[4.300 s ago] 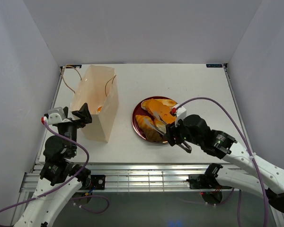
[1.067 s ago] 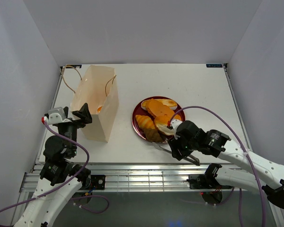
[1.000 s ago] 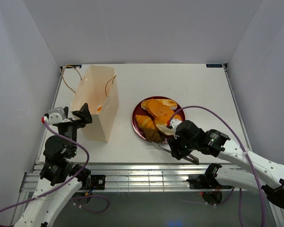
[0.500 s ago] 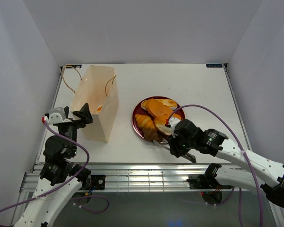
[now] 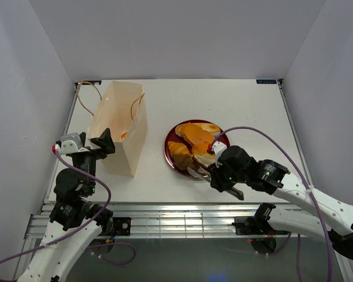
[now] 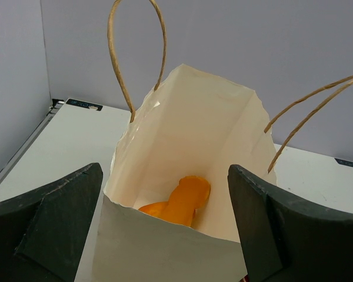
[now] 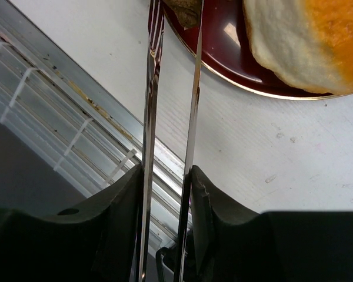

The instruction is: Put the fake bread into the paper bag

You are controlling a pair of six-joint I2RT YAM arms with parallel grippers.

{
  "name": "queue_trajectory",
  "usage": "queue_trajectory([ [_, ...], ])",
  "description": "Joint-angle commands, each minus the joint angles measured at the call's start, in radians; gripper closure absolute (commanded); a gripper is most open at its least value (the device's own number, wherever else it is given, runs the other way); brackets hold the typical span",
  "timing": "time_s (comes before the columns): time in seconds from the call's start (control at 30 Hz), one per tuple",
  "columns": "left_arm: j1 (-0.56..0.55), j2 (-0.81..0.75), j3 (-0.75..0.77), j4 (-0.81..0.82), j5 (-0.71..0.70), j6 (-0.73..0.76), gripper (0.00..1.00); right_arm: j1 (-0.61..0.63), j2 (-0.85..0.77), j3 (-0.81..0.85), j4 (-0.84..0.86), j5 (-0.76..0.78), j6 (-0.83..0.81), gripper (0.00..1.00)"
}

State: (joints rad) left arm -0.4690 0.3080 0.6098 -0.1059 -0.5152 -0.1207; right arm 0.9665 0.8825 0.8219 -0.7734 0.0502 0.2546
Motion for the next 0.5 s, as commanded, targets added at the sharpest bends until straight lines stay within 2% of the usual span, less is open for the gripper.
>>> queue_trajectory([
  [0.0, -0.005, 0.003, 0.005, -0.011, 0.011, -0.004, 0.02, 0.006, -0.036, 0.062, 0.063, 0.010, 0.011, 0.62],
  [0.47, -0.005, 0.003, 0.007, -0.014, 0.003, -0.002, 0.02, 0.006, -0.070, 0.178, 0.052, -0.006, -0.015, 0.65],
])
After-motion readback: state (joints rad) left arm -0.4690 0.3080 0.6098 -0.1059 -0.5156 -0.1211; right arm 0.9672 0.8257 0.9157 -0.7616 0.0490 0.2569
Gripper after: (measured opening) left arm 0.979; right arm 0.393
